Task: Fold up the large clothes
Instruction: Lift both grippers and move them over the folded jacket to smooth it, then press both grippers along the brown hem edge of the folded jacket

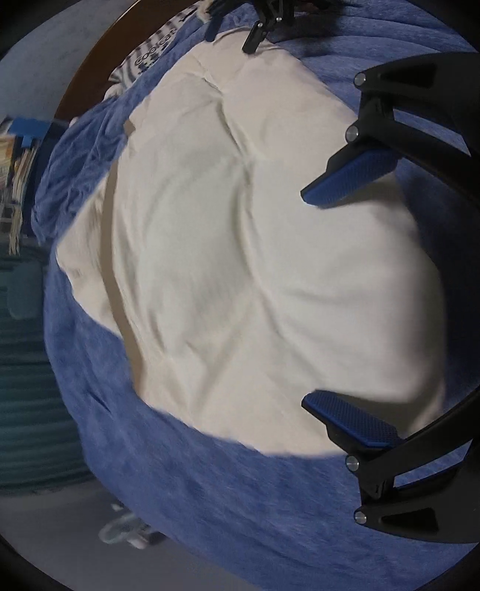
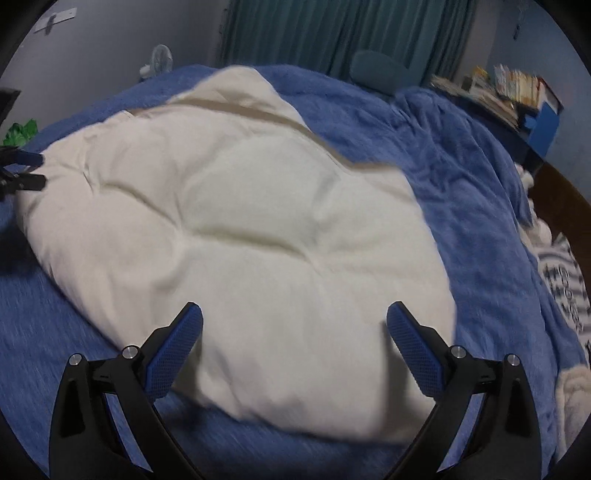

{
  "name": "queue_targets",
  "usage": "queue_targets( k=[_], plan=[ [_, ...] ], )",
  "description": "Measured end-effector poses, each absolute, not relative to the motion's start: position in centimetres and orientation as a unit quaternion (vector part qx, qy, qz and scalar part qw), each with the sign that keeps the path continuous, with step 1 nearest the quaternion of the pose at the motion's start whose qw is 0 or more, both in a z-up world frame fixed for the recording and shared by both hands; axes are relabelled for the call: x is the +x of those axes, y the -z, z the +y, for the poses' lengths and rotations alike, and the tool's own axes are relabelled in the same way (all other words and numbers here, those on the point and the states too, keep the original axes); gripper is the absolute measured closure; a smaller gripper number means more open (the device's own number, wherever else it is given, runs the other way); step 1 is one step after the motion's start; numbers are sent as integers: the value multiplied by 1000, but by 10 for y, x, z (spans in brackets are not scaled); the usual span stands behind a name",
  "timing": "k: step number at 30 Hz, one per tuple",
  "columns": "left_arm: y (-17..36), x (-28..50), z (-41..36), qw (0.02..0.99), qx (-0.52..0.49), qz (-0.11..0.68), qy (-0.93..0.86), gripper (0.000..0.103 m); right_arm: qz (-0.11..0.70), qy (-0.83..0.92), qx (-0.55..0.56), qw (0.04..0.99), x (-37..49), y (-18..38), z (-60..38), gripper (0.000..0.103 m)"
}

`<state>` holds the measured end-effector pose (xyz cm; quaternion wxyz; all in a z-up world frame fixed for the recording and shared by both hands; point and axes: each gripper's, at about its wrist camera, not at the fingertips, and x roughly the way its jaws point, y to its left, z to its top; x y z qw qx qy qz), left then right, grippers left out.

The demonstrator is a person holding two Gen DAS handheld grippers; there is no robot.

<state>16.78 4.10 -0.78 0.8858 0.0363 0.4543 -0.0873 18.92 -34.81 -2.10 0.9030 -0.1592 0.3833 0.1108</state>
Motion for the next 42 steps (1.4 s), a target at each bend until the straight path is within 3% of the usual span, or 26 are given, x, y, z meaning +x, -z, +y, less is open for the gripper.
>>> queue_targets(
  k=[6,12,19,25,29,35,38,42],
  plan=[
    [38,163,45,884,68,454,93,6,420,-118,-96,895,195,53,-385,7],
    [56,168,59,881,37,457,112,6,430,-126,-81,890,199,66,-387,7],
    [17,164,50,902,53,418,96,6,399,-106,-101,905,195,39,-379,6],
    [-13,225,64,908,7,414,63,6,379,-77,-59,920,251,1,-388,7],
    [-9,275,48,901,29,429,53,6,396,-84,-91,910,299,8,-362,8],
    [-8,306,13,894,-7,438,91,7,408,-129,-45,902,331,-2,-329,10],
    [-7,299,-23,892,17,434,127,6,393,-151,-68,904,328,-5,-310,9],
    [11,326,-41,888,60,443,108,6,435,-143,-74,886,352,16,-302,7]
  ],
)
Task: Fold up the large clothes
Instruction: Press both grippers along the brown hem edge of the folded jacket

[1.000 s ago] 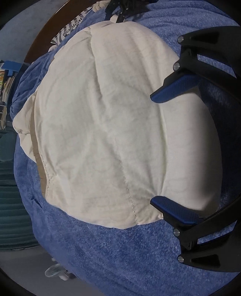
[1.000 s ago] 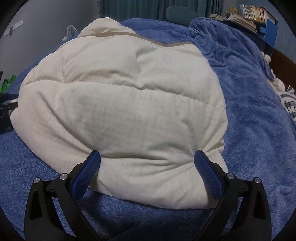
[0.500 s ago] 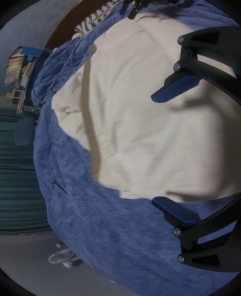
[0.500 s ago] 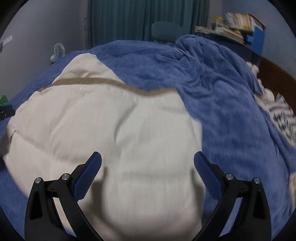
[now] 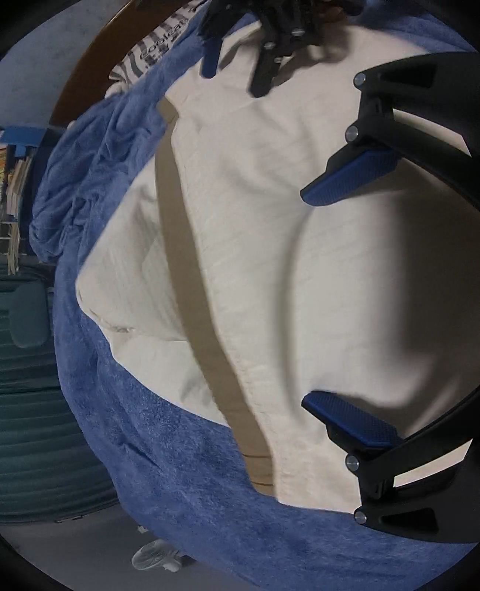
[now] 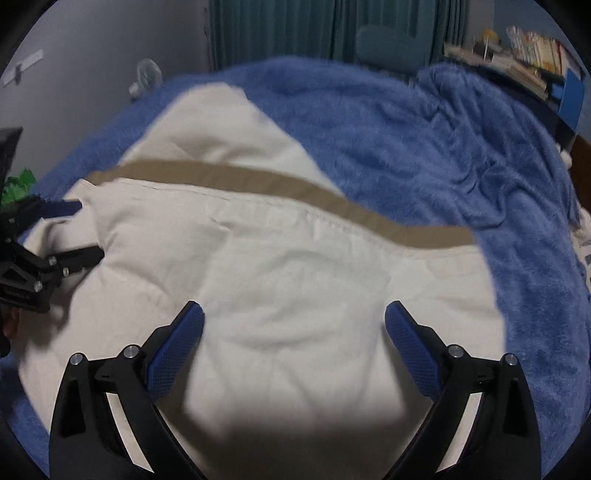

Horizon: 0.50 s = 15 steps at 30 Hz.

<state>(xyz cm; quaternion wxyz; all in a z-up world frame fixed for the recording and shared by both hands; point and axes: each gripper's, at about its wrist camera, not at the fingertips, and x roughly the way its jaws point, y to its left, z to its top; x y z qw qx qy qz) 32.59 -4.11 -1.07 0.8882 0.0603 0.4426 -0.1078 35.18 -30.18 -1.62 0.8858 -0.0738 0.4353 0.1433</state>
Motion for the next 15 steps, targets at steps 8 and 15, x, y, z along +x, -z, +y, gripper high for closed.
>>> queue_targets(
  k=[8,15],
  plan=[
    [24,384,-21,882,20,468,49,6,476,-89,29,874,404,33,-334,7],
    [43,394,-28,868,52,492,28,6,494,-64,-5,867,409,53,-319,5]
  ],
)
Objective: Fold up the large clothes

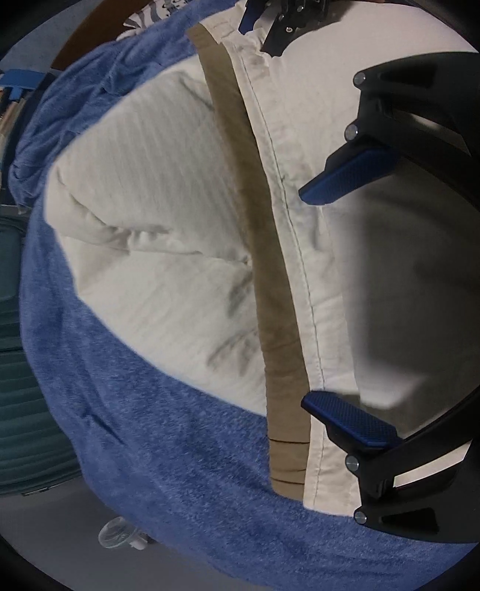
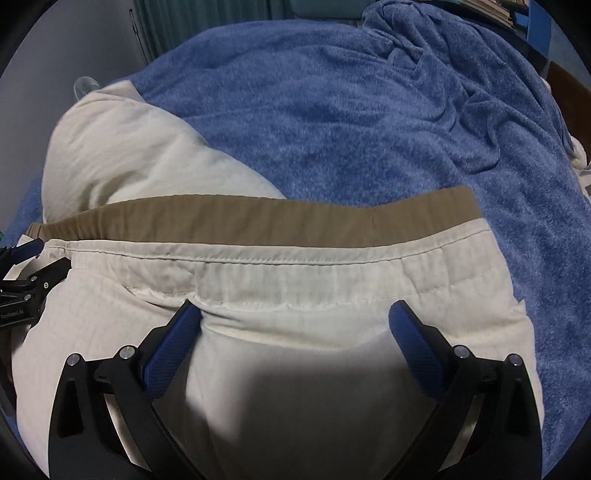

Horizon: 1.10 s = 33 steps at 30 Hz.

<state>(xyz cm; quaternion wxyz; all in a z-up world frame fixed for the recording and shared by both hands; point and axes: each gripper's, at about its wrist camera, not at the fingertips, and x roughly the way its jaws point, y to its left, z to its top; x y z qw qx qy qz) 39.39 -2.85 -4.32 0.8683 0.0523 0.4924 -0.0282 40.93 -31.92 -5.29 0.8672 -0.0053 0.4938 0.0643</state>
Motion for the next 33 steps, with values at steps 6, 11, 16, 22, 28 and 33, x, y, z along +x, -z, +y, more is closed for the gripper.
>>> queue_targets(
  k=[6,11,16,22,28,33],
  plan=[
    [47,395,-27,868,53,493,26,6,493,-62,-8,868,410,57,-319,5],
    [32,375,-25,886,56,460,28,6,458,-66,0,886,393,39,-325,6],
    [8,324,-4,910,112,397,34,6,406,-70,-57,910,355,10,-334,7],
    [8,318,46,891,152,427,-14,6,439,-22,-105,892,358,18,-385,7],
    [26,324,98,881,130,454,-29,6,464,-17,-71,883,364,33,-440,7],
    [35,309,131,884,49,465,21,6,482,-50,-5,874,365,44,-463,7]
  ],
)
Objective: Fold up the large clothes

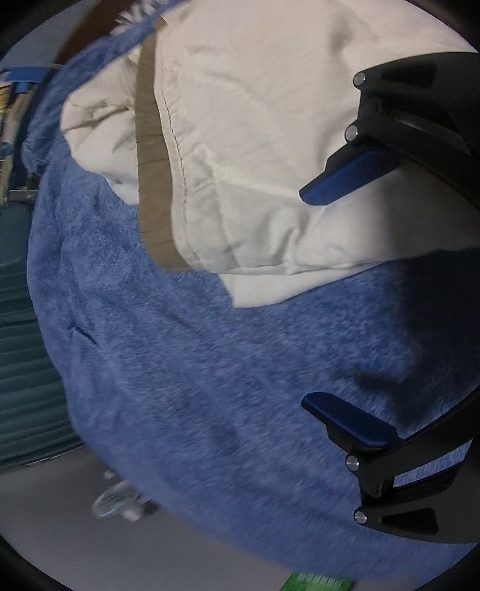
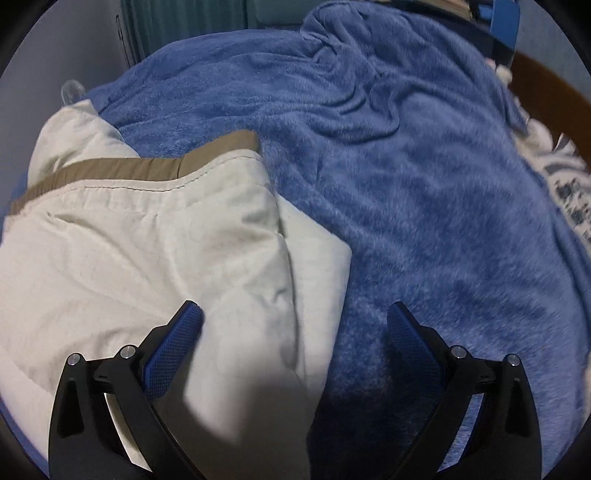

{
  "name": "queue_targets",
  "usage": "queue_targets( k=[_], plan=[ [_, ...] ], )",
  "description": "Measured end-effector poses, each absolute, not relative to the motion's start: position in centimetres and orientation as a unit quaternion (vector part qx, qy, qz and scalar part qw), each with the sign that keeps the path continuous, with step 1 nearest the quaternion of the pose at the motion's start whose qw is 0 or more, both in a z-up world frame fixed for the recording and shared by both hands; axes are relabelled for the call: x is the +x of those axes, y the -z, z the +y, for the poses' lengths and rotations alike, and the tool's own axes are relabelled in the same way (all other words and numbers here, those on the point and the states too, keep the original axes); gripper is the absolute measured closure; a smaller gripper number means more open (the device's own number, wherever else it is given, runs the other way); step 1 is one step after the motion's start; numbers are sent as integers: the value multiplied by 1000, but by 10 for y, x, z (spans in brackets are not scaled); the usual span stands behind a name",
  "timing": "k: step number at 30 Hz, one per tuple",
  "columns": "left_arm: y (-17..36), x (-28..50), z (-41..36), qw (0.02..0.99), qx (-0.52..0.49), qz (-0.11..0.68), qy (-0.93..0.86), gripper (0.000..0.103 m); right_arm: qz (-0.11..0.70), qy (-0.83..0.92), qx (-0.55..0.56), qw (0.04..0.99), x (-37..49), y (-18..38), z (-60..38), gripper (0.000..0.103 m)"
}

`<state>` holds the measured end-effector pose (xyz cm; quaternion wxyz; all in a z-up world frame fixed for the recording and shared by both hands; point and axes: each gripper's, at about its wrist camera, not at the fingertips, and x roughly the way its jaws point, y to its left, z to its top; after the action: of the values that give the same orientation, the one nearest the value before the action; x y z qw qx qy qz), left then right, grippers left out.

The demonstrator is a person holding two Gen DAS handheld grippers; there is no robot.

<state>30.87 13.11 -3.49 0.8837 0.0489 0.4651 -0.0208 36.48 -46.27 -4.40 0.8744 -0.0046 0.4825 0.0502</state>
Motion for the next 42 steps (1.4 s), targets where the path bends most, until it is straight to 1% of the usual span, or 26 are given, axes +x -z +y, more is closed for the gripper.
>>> queue_targets(
  k=[2,4,5,6,9,14,17,19,21,22,23,24,25,26,27,30,34,37,42],
  plan=[
    [38,303,140,884,5,465,54,7,490,-69,27,868,366,48,-472,7],
    [40,300,146,880,-38,466,84,14,494,-84,51,864,364,51,-476,8],
    [41,300,152,874,-83,465,116,17,497,-100,72,859,364,53,-480,12],
    [44,299,153,867,-108,467,136,17,500,-109,85,855,363,53,-482,17],
    [57,310,146,853,-113,487,149,17,510,-136,127,840,362,59,-489,18],
    [76,344,149,832,-184,488,189,17,514,-176,206,814,367,78,-502,17],
    [85,358,144,832,-206,476,194,17,507,-186,223,812,377,85,-500,17],
    [87,366,135,836,-203,473,190,17,505,-187,224,812,384,86,-496,18],
    [86,372,127,839,-188,475,186,18,500,-185,226,815,392,86,-491,27],
    [85,372,126,840,-183,475,189,22,496,-186,220,819,393,84,-488,31],
    [81,372,124,840,-177,473,200,37,492,-188,212,823,393,81,-486,41],
    [77,370,123,838,-177,468,217,58,483,-191,195,832,390,74,-482,51],
    [71,367,122,839,-174,463,228,67,475,-194,182,839,385,68,-479,57],
    [66,366,119,841,-167,458,233,78,466,-196,173,846,382,63,-477,69],
    [58,360,115,848,-149,450,237,84,449,-196,156,858,374,55,-474,76],
    [39,345,105,863,-115,431,239,92,413,-186,108,885,352,29,-463,86],
    [10,322,103,878,-103,400,242,94,374,-179,74,907,325,2,-463,91],
    [-7,296,103,889,-76,383,241,95,340,-180,32,923,297,-24,-456,92],
    [-35,267,109,898,-91,349,252,95,301,-191,42,933,264,-55,-455,93]
  ],
)
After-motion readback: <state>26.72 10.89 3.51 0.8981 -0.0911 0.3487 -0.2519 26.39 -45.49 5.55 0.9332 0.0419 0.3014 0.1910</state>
